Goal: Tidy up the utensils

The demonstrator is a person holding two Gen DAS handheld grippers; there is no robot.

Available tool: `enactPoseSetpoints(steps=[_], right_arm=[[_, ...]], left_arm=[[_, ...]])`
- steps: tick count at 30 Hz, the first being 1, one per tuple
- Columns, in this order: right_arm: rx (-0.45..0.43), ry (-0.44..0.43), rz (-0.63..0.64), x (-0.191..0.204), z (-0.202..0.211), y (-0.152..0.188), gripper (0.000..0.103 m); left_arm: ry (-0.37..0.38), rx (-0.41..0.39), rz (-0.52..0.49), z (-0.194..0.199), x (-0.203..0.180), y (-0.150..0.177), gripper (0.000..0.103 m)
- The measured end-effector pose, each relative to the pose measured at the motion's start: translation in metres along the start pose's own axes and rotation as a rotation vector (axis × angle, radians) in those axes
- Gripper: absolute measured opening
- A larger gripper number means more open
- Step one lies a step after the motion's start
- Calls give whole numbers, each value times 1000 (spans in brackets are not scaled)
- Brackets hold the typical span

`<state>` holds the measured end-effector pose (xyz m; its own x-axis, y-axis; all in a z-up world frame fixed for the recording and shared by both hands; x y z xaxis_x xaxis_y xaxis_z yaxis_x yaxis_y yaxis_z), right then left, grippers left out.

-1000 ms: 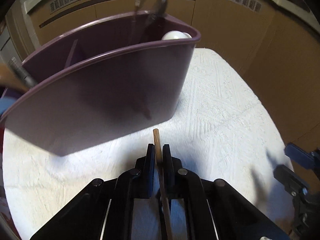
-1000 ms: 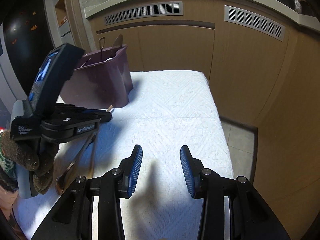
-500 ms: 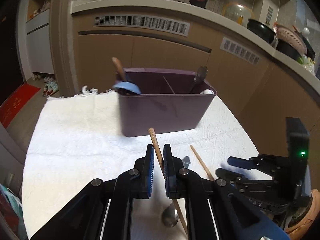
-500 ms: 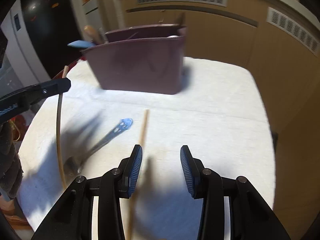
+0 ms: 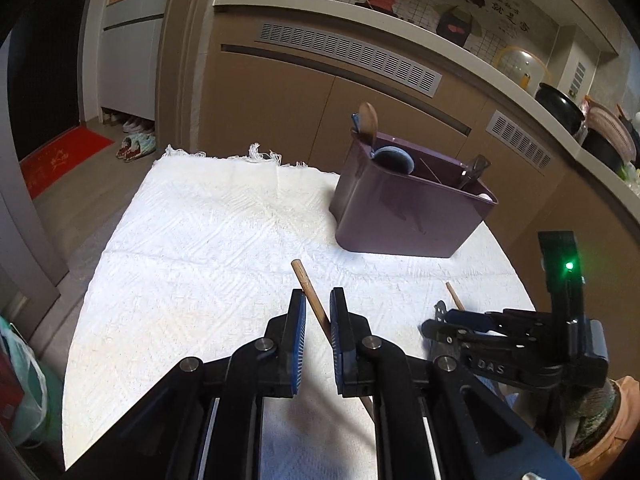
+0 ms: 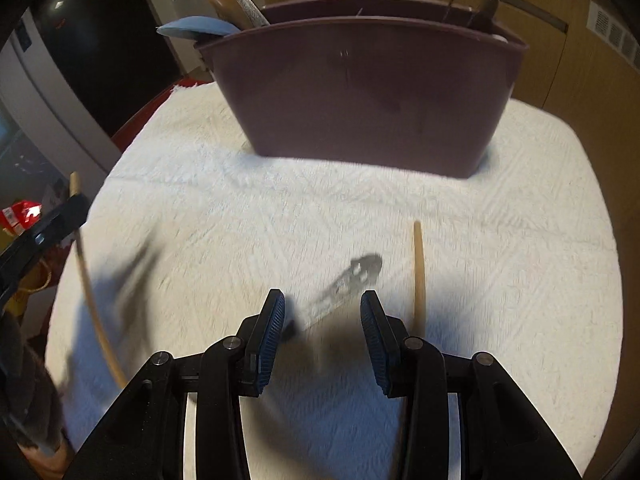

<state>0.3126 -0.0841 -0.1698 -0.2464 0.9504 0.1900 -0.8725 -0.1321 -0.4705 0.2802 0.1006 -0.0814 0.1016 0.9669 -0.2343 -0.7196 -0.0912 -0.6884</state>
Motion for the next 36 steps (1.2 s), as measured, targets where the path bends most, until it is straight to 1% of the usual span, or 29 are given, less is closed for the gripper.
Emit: enactPoseSetpoints(steps=[3,4,6,8,9,13,17,18,20,21,23,26,32,33,36], right_arm=[[-22,33,14,4,-5,-6,41],[-27,49,42,7,-6,-7,43],[-39,84,122,18,-12,-8,43],[-51,66,187,28,-15,-9,43],[-53,58,200,30,-16,-9,43],[-66,36,191,28,-20,-19,43],[-55,49,190,29,-26,-28,45],[-54,51,193,30,-26,-28,43],[-53,48,221,35,-26,-28,30],[-51,50,240,39,-25,-27,21],[-52,59,257,42,-24,-25,18],[-54,31,250,42,-15,-17,18],[-135,-30,245,46,34,-7,17],[-154,-33,247,47,43,-6,2],[-212,-38,254,51,70,-3,0]], left_arm=[[18,0,13,-1,2,2,10],[26,-2,17,-1,2,2,10],[35,-1,22,-2,3,3,10],[39,5,27,-4,3,3,10],[40,9,29,-5,3,4,10],[42,15,32,-6,3,4,10],[33,24,39,-8,3,5,10],[34,26,42,-8,3,5,10],[35,30,48,-7,3,4,10],[33,30,49,-6,3,5,10],[26,27,49,-3,3,5,10],[21,21,48,4,2,6,10],[28,-6,34,21,-8,2,10],[34,-11,27,24,-11,1,10],[47,-32,-3,34,-24,-1,10]])
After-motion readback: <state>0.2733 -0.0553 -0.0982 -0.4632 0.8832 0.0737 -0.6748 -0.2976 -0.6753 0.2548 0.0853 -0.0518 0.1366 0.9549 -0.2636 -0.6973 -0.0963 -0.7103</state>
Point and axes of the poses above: each gripper's, at about its wrist camera, not at the fingertips, and z roughly against the way its jaws point, x to its left, y to its underside, the point moved 7 cm from there along -z, roughly the way its jaws point, and after that the axes turned 5 degrees about -y, right-handed, at the moved point
